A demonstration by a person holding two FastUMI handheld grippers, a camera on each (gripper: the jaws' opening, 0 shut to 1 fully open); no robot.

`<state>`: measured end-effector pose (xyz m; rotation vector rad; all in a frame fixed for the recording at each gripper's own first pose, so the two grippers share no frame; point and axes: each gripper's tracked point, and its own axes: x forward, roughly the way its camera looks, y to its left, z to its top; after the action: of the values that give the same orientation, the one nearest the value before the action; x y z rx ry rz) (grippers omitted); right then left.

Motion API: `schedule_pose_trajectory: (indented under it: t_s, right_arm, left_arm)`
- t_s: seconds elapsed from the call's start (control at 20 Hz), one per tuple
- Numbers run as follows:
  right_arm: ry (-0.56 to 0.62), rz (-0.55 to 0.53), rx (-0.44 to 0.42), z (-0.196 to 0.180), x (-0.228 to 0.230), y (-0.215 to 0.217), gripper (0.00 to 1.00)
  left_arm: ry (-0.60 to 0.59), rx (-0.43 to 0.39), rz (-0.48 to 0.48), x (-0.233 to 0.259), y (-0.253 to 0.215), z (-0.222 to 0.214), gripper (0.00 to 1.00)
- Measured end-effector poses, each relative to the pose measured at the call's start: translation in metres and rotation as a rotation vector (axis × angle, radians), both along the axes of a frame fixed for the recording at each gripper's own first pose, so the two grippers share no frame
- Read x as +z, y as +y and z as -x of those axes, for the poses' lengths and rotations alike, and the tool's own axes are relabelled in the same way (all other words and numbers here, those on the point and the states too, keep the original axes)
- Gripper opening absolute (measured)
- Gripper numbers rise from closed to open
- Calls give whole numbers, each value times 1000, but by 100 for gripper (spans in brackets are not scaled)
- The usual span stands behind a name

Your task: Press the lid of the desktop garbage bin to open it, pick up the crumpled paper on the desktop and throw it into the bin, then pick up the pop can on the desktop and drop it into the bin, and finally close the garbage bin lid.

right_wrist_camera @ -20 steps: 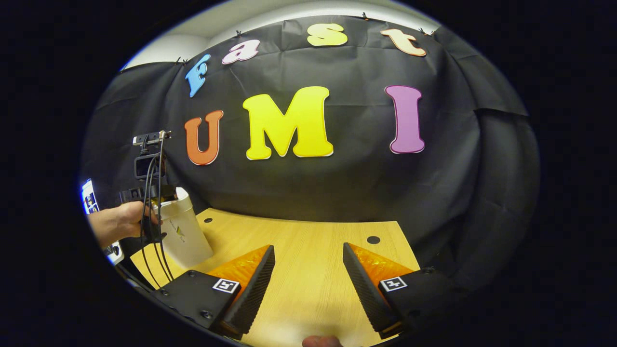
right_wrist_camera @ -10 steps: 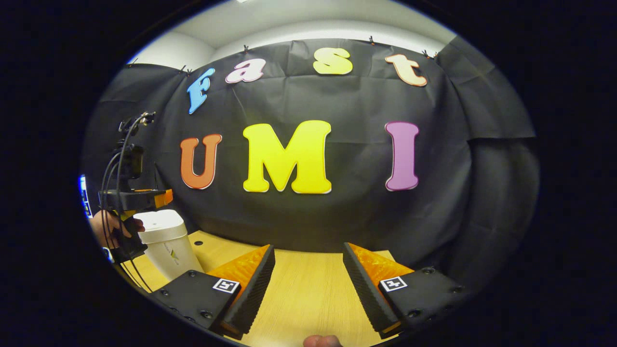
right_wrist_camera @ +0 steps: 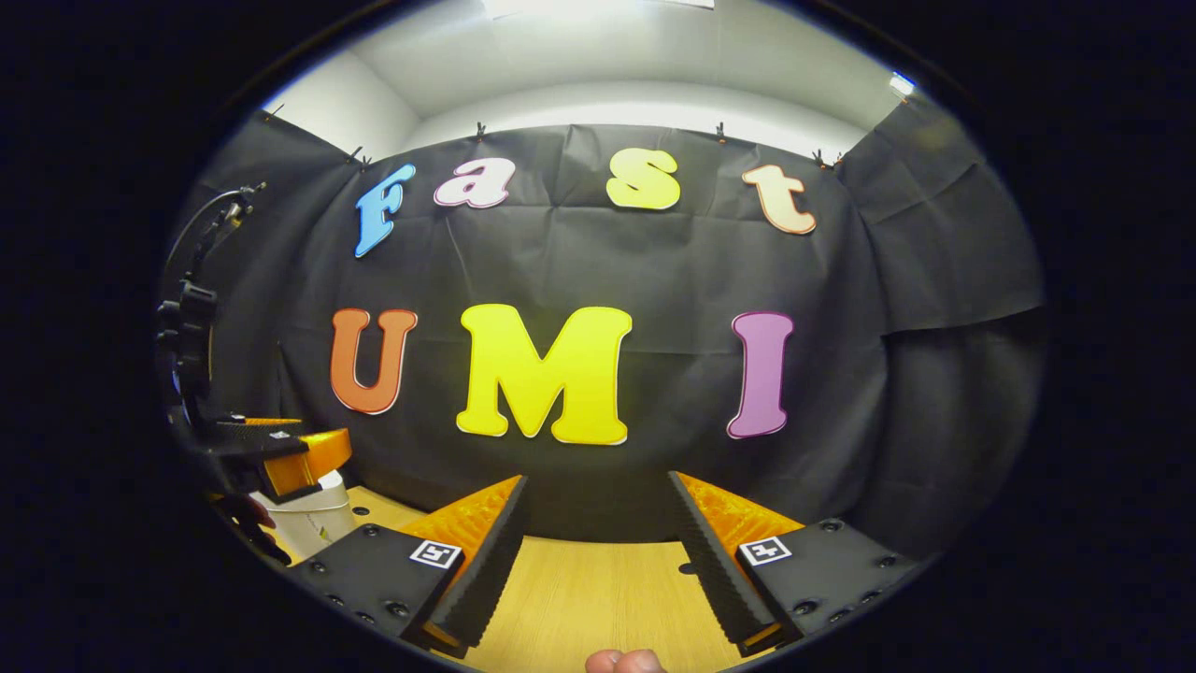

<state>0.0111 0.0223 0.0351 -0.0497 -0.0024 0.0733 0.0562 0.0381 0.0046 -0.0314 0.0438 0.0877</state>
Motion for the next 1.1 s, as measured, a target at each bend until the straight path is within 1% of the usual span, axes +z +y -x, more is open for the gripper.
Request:
schedule_pose_trajectory:
  t_s: [0.15, 0.3, 0.5, 1.1]
  right_arm:
    - [6, -22, -23, 2, -2, 0, 92]
    - [12, -28, -36, 2, -4, 0, 92]
    - [16, -13, -34, 2, -7, 3, 92]
    - [33, -14, -35, -4, -16, -2, 92]
  left_arm:
    - [-18, -32, -47, 1, -18, 14, 90]
    - [-37, -50, -80, 2, -27, 18, 90]
    - [-48, -58, -87, 2, -33, 22, 90]
    - [-75, -46, -103, 7, -39, 21, 90]
